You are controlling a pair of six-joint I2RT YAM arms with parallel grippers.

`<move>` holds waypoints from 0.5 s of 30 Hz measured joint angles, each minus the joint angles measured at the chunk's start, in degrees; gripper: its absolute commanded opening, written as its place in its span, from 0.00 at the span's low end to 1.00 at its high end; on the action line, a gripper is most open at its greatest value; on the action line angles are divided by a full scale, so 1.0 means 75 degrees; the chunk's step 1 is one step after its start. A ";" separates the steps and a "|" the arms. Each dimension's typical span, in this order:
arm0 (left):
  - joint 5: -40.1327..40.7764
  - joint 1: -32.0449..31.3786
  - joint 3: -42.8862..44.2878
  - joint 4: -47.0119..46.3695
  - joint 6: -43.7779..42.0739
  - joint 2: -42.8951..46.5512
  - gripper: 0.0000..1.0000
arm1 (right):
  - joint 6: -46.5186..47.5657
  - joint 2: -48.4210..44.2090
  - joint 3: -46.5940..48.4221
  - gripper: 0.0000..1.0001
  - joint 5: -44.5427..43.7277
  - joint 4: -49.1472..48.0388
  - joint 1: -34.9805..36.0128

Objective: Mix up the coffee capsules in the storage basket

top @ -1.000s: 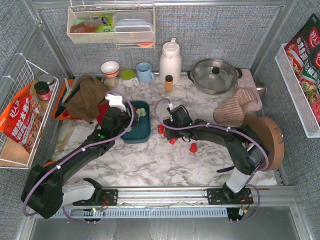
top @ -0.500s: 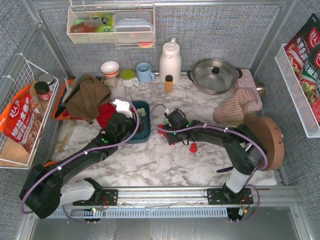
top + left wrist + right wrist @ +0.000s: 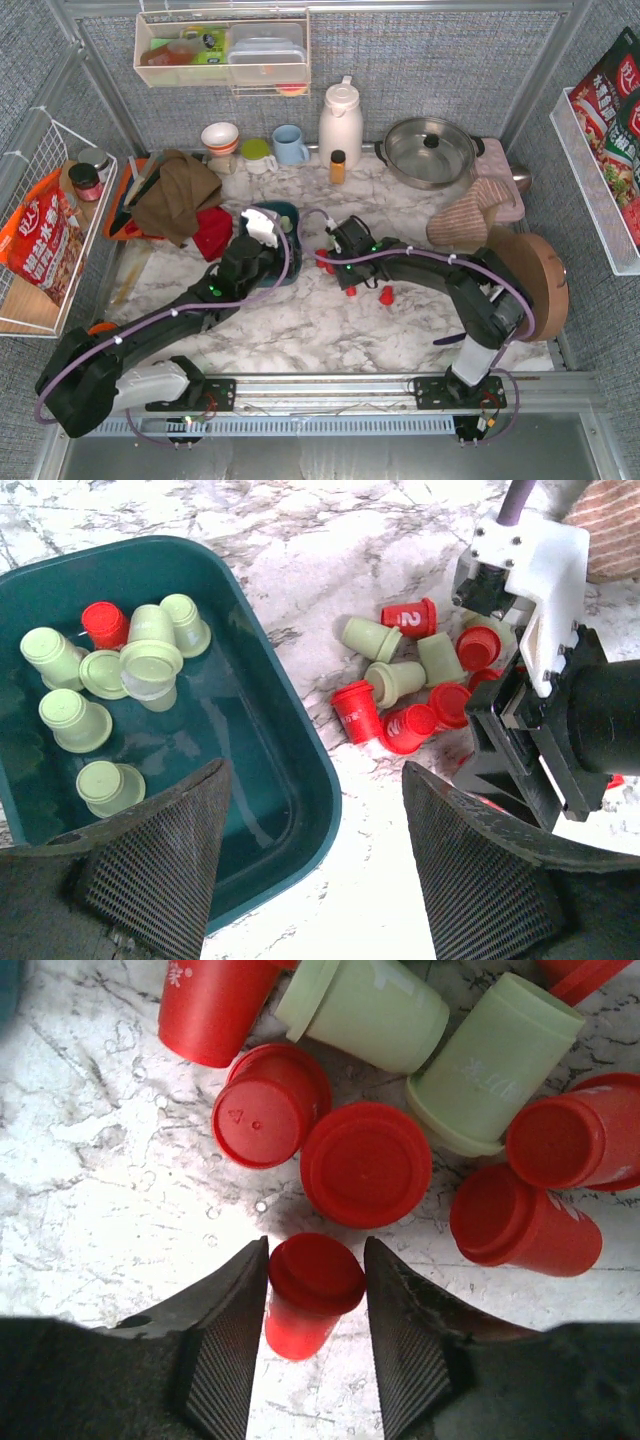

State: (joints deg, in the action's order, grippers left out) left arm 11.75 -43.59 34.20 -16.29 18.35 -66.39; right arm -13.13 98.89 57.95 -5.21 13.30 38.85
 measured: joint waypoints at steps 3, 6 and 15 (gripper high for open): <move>-0.0070 -0.0073 -0.0189 -0.0221 -0.0082 0.0102 0.77 | 0.0000 -0.0184 -0.0050 0.44 0.0128 0.0050 -0.0003; -0.0297 -0.0134 -0.0402 -0.0504 -0.0227 0.0163 0.77 | 0.0000 -0.0417 -0.0213 0.42 0.0172 -0.0020 -0.0006; -0.0988 -0.0230 -0.1163 -0.1693 -0.0766 0.0274 0.78 | 0.0023 -0.1381 -0.0367 0.40 0.0396 0.0169 -0.0032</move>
State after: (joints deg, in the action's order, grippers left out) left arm 4.34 -45.32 25.47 -28.99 12.60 -64.34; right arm -12.95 88.53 55.20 -2.24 14.57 38.61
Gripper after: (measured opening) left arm 0.774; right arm 0.421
